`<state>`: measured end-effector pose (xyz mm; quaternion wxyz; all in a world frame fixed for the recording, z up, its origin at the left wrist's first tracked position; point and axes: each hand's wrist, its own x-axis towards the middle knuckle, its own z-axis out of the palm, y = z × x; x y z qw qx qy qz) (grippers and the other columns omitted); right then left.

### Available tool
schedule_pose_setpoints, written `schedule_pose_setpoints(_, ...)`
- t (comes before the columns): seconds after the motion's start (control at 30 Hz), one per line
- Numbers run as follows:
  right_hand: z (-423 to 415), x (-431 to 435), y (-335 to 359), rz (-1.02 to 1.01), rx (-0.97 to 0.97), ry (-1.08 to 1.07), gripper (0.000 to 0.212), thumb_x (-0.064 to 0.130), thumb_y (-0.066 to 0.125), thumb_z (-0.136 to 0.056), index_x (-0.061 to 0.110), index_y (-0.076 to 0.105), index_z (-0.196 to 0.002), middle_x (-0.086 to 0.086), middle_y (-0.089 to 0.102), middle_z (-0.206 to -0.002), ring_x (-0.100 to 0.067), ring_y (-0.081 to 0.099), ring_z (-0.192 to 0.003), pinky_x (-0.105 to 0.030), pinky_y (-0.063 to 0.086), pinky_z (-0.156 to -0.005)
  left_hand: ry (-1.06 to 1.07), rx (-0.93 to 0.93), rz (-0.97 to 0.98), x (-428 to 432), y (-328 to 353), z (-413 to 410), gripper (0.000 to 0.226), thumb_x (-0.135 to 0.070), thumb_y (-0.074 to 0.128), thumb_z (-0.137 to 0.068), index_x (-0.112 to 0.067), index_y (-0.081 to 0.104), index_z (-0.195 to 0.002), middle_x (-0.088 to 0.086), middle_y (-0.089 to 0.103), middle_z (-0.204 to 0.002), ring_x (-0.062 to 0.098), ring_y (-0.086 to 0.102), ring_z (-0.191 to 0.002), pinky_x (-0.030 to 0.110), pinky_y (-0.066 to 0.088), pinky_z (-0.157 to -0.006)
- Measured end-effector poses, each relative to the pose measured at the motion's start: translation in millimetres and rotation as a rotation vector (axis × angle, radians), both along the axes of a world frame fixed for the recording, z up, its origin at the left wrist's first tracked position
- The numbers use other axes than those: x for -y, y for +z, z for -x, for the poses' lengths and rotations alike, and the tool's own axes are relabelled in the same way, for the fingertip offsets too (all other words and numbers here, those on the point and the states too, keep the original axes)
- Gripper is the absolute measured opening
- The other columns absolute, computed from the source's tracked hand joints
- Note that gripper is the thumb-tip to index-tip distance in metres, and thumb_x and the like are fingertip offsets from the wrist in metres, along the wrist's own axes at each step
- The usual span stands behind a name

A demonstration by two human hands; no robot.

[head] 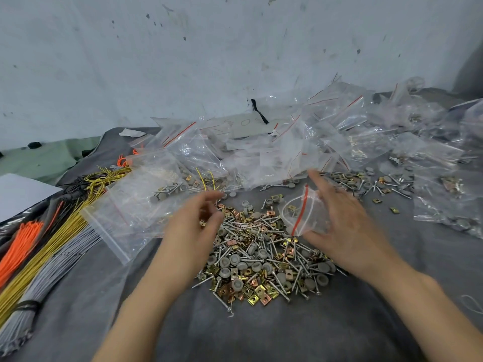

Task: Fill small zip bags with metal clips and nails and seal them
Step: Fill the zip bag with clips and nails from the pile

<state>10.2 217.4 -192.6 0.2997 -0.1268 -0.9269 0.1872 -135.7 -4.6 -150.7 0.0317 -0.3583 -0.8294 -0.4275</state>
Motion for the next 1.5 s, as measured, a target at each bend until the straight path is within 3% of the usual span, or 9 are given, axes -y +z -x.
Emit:
schedule_pose_setpoints(0.07,1,2,-1,-0.002,0.005,0.009,0.107,0.048,0.074,-0.08,0.05,-0.005,-0.152,0.017,0.045,-0.126,0.02,0.014,-0.105,-0.03,0.016,-0.111,-0.069,0.107,-0.145,-17,10,-16,0.027,-0.017,0.064,-0.094,-0.033,0.062,-0.115,-0.01,0.062,-0.089,0.001,0.06,-0.08,0.013,0.047,-0.069)
schedule_pose_setpoints(0.3,2,6,0,0.05,-0.016,0.011,0.108,0.047,0.076,-0.077,0.048,0.0,-0.154,0.002,0.06,-0.128,-0.003,0.038,-0.119,-0.035,0.029,-0.109,-0.189,0.238,-0.266,-66,19,-46,0.029,-0.011,0.063,-0.094,-0.027,0.063,-0.118,-0.009,0.072,-0.096,-0.002,0.065,-0.087,0.009,0.047,-0.073)
schedule_pose_setpoints(0.5,-1,3,1,0.065,-0.037,0.04,0.101,0.051,0.067,-0.073,0.036,0.012,-0.156,0.015,0.048,-0.12,0.013,0.033,-0.108,-0.034,0.029,-0.109,-0.217,0.258,-0.332,-77,17,-49,0.032,-0.005,0.054,-0.098,-0.029,0.061,-0.117,-0.01,0.074,-0.098,0.0,0.068,-0.094,0.021,0.053,-0.088)
schedule_pose_setpoints(0.67,-3,-2,-2,0.072,-0.044,0.022,0.103,0.043,0.078,-0.079,0.04,0.009,-0.156,0.019,0.042,-0.124,0.025,0.023,-0.111,-0.03,0.023,-0.11,-0.119,0.257,-0.395,-65,19,-40,0.023,-0.012,0.05,-0.101,-0.028,0.06,-0.115,-0.009,0.073,-0.095,0.0,0.067,-0.087,0.011,0.05,-0.073)
schedule_pose_setpoints(0.83,-7,-4,0,0.123,-0.036,0.008,0.105,0.045,0.075,-0.082,0.062,-0.004,-0.148,0.002,0.047,-0.149,-0.006,0.027,-0.141,-0.031,0.018,-0.115,-0.057,-0.091,0.107,-40,1,-28,0.027,-0.03,0.048,-0.102,-0.031,0.052,-0.129,-0.015,0.068,-0.098,0.001,0.062,-0.084,0.028,0.049,-0.077)
schedule_pose_setpoints(1.03,-8,-7,3,0.13,-0.077,0.015,0.095,0.073,0.053,-0.076,0.049,0.004,-0.154,0.02,0.033,-0.137,0.012,0.02,-0.125,-0.03,0.018,-0.113,-0.17,-0.333,0.492,-34,-15,-30,0.029,-0.035,0.041,-0.103,-0.033,0.054,-0.129,-0.013,0.057,-0.123,0.013,0.047,-0.116,0.035,0.037,-0.101)
schedule_pose_setpoints(1.17,-9,-8,4,0.138,-0.075,0.013,0.096,0.072,0.052,-0.075,0.043,0.007,-0.155,0.018,0.035,-0.143,0.014,0.018,-0.125,-0.03,0.017,-0.113,-0.239,-0.343,0.606,-29,-14,-24,0.023,-0.04,0.042,-0.102,-0.04,0.057,-0.12,-0.018,0.048,-0.122,0.01,0.037,-0.119,0.031,0.032,-0.102)
schedule_pose_setpoints(1.3,-8,-10,4,0.126,-0.086,0.001,0.093,0.072,0.051,-0.075,0.046,0.006,-0.153,0.02,0.031,-0.138,0.019,0.015,-0.12,-0.031,0.019,-0.111,-0.286,-0.363,0.721,-25,-14,-21,0.031,-0.043,0.042,-0.102,-0.045,0.051,-0.132,-0.016,0.038,-0.136,0.011,0.03,-0.128,0.033,0.027,-0.107)
schedule_pose_setpoints(1.5,-8,-11,3,0.143,-0.062,-0.001,0.094,0.066,0.059,-0.079,0.051,0.002,-0.152,0.023,0.03,-0.135,0.009,0.021,-0.124,-0.03,0.017,-0.111,-0.28,-0.374,0.695,-30,-17,-21,0.027,-0.047,0.046,-0.1,-0.041,0.057,-0.124,-0.011,0.038,-0.131,0.013,0.032,-0.127,0.033,0.029,-0.107)
